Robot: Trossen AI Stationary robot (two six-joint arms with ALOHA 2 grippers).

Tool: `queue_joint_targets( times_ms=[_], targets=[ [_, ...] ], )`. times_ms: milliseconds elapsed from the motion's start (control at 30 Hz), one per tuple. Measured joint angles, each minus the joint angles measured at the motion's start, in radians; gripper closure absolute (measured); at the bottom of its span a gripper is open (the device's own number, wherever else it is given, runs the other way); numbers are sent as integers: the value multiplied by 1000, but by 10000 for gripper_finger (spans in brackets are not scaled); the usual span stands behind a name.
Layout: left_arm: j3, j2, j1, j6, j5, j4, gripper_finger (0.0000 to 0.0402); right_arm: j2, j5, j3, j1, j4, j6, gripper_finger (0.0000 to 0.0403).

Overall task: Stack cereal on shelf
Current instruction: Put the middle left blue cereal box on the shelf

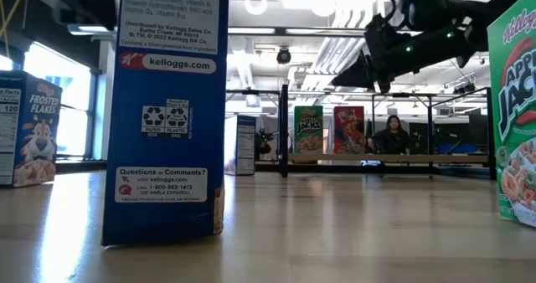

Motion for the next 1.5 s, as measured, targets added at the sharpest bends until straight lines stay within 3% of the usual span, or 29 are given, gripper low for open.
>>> queue_joint_targets(
  times_ms=[200,433,700,900,1267,1500],
  targets=[
    [105,92,-87,-320,104,-209,302,-5,-22,0,18,-9,-27,403],
    [114,168,-103,-588,249,-224,225,-5,-96,0,18,-26,-27,403],
    [114,179,-119,-769,139,-276,158,-3,-139,1,18,-26,-35,403],
    [78,180,-147,-889,128,-292,128,-3,-140,1,18,-19,-35,403],
    [-20,179,-154,-959,77,-277,121,-3,-150,1,18,-11,-35,403],
    [-87,178,-154,-992,73,-176,121,-3,-154,1,18,-11,-27,403]
  ],
)
